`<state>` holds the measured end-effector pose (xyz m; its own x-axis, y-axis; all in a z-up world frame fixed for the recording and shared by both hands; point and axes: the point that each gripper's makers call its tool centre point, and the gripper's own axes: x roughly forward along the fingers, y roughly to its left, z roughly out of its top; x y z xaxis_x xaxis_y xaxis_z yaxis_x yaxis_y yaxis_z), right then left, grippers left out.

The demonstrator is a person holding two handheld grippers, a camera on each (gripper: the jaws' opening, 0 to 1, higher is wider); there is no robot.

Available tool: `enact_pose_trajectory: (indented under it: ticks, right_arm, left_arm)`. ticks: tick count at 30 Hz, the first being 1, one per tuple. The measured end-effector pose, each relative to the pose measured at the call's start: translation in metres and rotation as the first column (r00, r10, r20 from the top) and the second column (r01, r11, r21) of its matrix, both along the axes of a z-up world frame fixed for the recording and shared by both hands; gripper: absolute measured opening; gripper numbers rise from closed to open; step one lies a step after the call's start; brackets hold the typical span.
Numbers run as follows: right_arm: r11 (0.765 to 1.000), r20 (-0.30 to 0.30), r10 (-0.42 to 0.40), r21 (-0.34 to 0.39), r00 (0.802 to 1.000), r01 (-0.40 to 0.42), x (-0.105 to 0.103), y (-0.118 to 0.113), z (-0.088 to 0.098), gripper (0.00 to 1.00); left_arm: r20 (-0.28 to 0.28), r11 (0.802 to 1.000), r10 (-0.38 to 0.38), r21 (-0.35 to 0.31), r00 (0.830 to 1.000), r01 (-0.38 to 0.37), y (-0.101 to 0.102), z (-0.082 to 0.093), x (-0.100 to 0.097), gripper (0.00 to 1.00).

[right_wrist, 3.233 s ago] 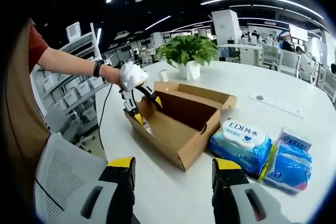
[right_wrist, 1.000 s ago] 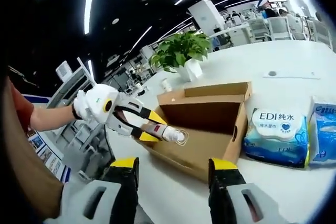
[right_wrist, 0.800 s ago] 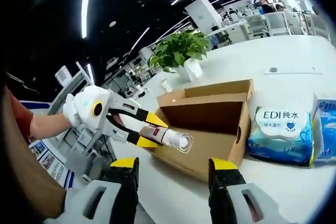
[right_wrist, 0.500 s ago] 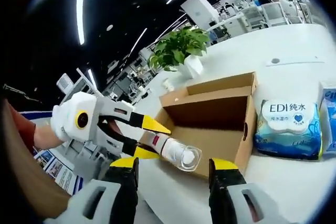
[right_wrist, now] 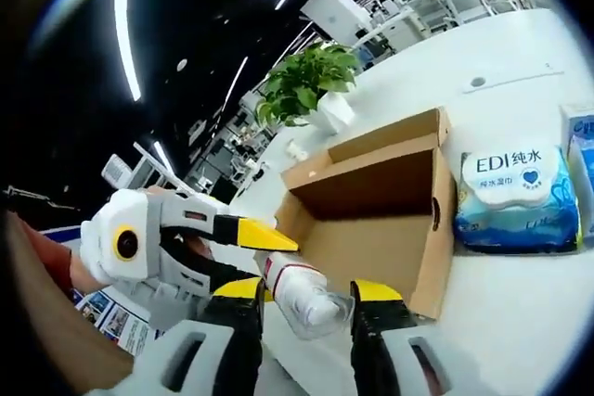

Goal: Operate the shoe box by opening the lid, removing the specified soft item, and placing it in the target area until the item is outside and the box remains undamaged.

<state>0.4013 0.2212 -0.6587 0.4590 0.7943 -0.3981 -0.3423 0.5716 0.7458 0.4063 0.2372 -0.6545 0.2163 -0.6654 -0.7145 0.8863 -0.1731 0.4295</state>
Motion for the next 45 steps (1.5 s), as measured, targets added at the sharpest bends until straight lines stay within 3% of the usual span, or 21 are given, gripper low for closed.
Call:
enact_pose_trajectory:
  ticks: [7, 16, 19, 23, 28, 35, 41, 43, 45]
  right_arm:
    - [0.998, -0.022, -0.004, 0.058, 1.000, 0.005, -0.004, 0.005, 0.006, 0.25]
    - [1.000, -0.007, -0.005, 0.022, 1.000, 0.006, -0.005, 0.008, 0.005, 0.23]
    - [0.999, -0.049, 0.001, 0.041, 0.999, 0.001, -0.011, 0.014, 0.006, 0.18]
    - [1.000, -0.048, -0.007, 0.022, 0.999, 0.008, -0.011, 0.012, 0.003, 0.18]
    - [0.997, -0.078, -0.049, 0.058, 0.996, 0.053, -0.012, 0.010, 0.004, 0.17]
    - [0.993, -0.118, -0.091, 0.066, 0.989, 0.100, -0.011, 0.003, 0.003, 0.17]
    - [0.980, -0.162, -0.142, 0.117, 0.977, 0.162, -0.011, -0.009, 0.003, 0.17]
    - [0.975, -0.169, -0.158, 0.126, 0.973, 0.181, -0.012, -0.014, 0.005, 0.17]
    - [0.975, -0.167, -0.166, 0.123, 0.972, 0.188, -0.012, -0.021, 0.006, 0.17]
  left_arm:
    - [-0.001, 1.000, 0.003, -0.005, 1.000, -0.003, -0.003, 0.000, -0.001, 0.20]
    - [-0.002, 1.000, 0.019, 0.012, 1.000, -0.019, -0.001, -0.004, -0.002, 0.20]
    - [0.008, 0.999, 0.020, 0.036, 1.000, -0.021, 0.002, -0.011, -0.002, 0.20]
    - [0.003, 0.999, 0.022, 0.043, 1.000, -0.022, 0.003, -0.012, -0.005, 0.20]
    - [-0.027, 0.999, 0.034, 0.029, 0.999, -0.033, 0.003, -0.013, -0.008, 0.20]
    - [-0.030, 0.999, 0.051, 0.010, 0.998, -0.051, 0.001, -0.010, -0.008, 0.26]
    - [-0.017, 0.998, 0.057, 0.008, 0.998, -0.057, 0.004, -0.009, -0.007, 0.30]
    - [-0.001, 0.998, 0.066, 0.003, 0.998, -0.066, 0.005, -0.008, -0.003, 0.34]
    - [-0.030, 0.994, 0.108, -0.025, 0.994, -0.109, 0.008, -0.005, 0.000, 0.35]
